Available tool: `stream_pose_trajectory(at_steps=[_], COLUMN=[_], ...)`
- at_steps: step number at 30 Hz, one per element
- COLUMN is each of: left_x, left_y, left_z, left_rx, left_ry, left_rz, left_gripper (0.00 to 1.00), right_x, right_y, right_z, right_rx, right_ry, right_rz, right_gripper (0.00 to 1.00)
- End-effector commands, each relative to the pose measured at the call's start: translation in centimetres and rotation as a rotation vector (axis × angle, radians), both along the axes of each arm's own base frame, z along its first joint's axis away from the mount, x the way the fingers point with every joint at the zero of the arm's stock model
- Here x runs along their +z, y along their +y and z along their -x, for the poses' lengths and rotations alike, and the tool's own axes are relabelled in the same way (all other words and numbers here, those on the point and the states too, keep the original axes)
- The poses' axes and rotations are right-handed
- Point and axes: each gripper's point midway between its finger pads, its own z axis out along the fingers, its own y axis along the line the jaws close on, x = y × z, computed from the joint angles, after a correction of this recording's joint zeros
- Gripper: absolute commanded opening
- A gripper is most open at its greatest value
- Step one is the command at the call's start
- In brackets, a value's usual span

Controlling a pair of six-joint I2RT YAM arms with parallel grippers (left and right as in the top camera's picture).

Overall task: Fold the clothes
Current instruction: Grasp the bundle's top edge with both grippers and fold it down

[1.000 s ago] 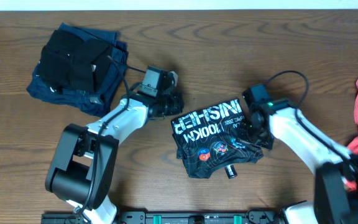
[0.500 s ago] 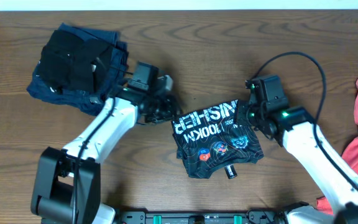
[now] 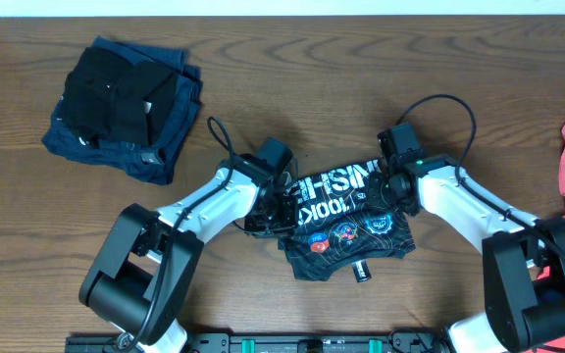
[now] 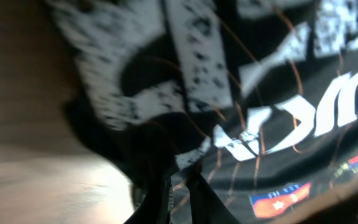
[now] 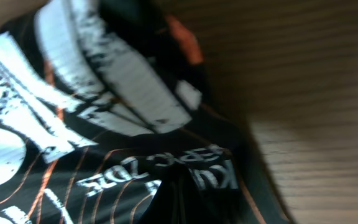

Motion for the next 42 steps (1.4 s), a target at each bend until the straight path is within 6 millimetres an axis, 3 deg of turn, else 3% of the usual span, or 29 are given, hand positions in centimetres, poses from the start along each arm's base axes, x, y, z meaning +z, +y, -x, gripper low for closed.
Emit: stream_pose_trajectory(at_steps=[1, 6, 10, 14, 18, 25, 29, 35, 39, 42], left_x=[-0.7, 2.1, 5.3, 7.0, 6.1, 2.5, 1.4, -0.9, -1.9, -1.8], left_y=[2.7, 2.2, 2.4, 3.4, 3.2, 1.6, -0.2, -1.3, -3.4, -5.2], left_z=[-2.1, -3.9, -4.4, -5.2, -4.8, -2.8, -1.6, 0.5, 0.1, -0.5], left_rx=[0.047, 0.058, 0.077, 0.096, 0.095, 0.075, 0.054, 0.093, 0.101, 0.071], left_ry=[-0.073, -0.092, -0.123, -0.181, -0.149, 0.002, 0.083, 0.199, 0.181, 0.142], left_rz=[-0.115, 0.014, 0.105, 0.124, 0.120, 0.128, 0.190, 0.138, 0.185, 0.254], left_gripper=[0.15, 0.24, 0.34, 0.74, 0.89, 0.90, 0.90, 0.90, 0.88, 0.80], right_x=[-0.6, 0.8, 4.3, 6.6, 5.5, 1.8, 0.6, -0.5, -0.5, -0.5], right_y=[-2.0, -0.3, 2.6, 3.8, 3.6, 3.3, 3.2, 3.0, 3.0, 3.0], right_z=[0.4, 0.6, 1.2, 1.5, 1.9, 2.9, 3.3, 3.9, 3.9, 3.9], right_rx=[-0.061, 0.106, 0.300, 0.323, 0.317, 0.235, 0.211, 0.169, 0.170, 0.170], right_ry=[0.020, -0.002, -0.076, -0.124, -0.086, 0.056, 0.102, 0.159, 0.157, 0.159], right_rz=[0.075, -0.002, -0.156, -0.232, -0.220, -0.212, -0.207, -0.201, -0.201, -0.201], right_gripper=[0.01, 0.01, 0.01, 0.01, 0.02, 0.01, 0.01, 0.01, 0.01, 0.01])
